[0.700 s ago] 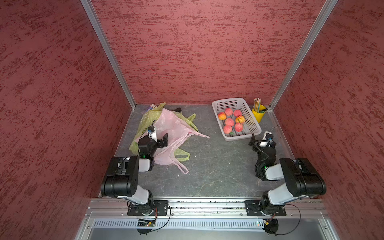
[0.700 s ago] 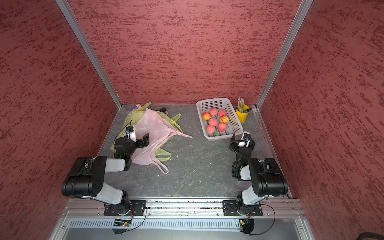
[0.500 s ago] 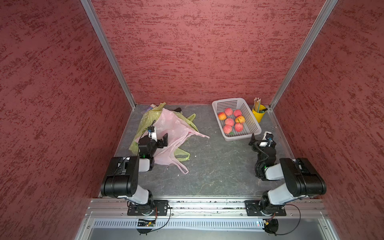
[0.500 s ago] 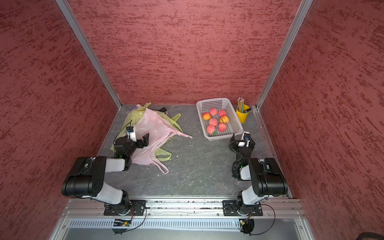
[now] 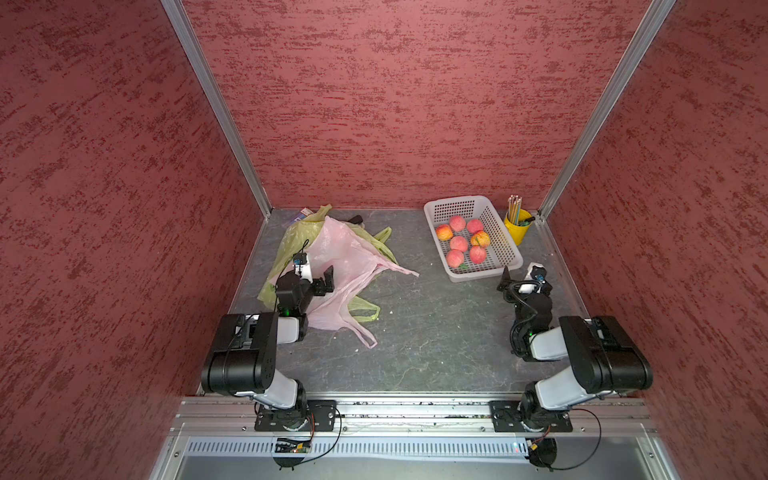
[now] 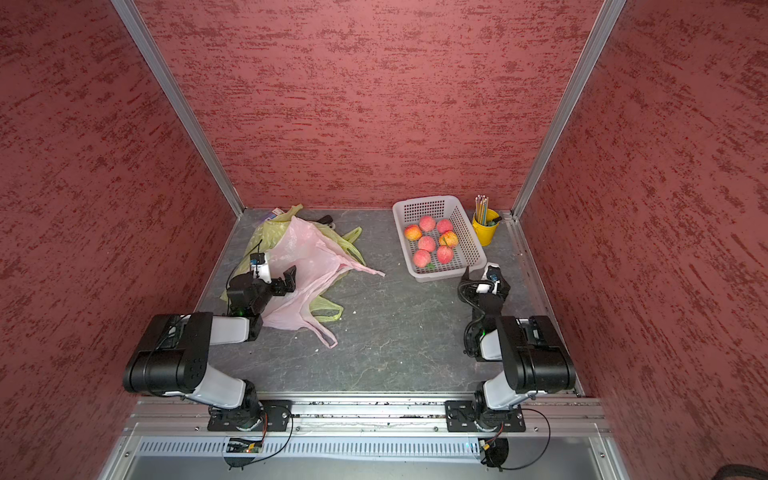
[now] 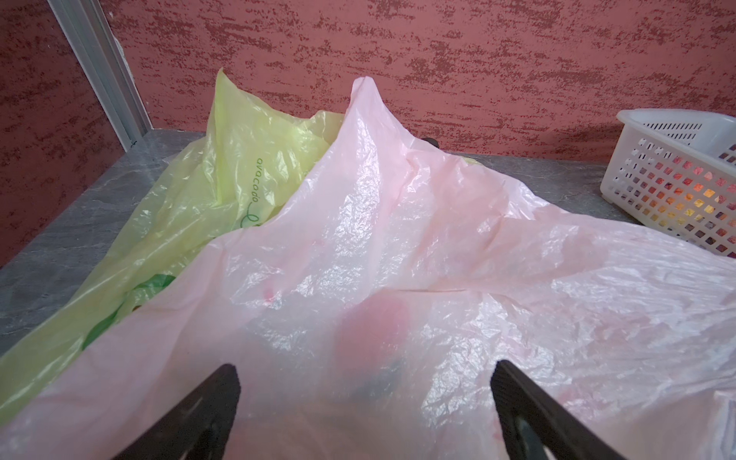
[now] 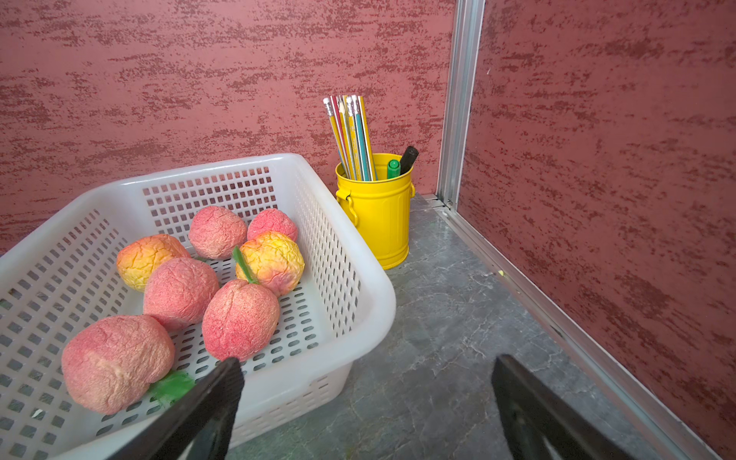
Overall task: Place the peach into a plastic bag & tie a knot
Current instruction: Move the basket to the center of the board.
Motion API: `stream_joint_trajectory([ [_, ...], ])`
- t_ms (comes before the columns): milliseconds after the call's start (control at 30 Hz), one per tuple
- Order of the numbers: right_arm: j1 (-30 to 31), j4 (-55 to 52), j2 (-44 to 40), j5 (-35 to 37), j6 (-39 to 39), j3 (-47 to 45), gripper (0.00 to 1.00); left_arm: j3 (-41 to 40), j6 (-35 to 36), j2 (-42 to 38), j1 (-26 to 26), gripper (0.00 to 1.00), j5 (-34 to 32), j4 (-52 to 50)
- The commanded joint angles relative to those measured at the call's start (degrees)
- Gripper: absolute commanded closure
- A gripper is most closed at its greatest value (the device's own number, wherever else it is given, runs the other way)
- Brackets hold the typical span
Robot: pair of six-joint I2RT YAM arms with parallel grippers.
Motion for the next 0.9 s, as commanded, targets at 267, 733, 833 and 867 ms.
stream_joint_trajectory([
  [267, 0.12, -6.00, -8.74, -0.68, -0.41, 2.05, 0.01, -0.61, -1.87, -7.37, 0.27, 0.00, -5.19, -3.61],
  [733, 0.65, -65.39, -26.78, -22.26, 27.04, 25.28, 0.28, 10.53, -32.33, -46.94, -2.45, 0.00, 2.06, -59.15],
  [833, 2.18, -75.58, -18.07, -26.99, 25.48, 34.61, 0.35, 11.21, -37.09, -48.05, -4.05, 0.01, 15.08, -64.40],
  [867, 2.84, -77.92, -16.04, -26.80, 24.67, 37.30, 0.35, 11.40, -38.38, -48.15, -4.88, 0.04, 17.45, -65.95],
])
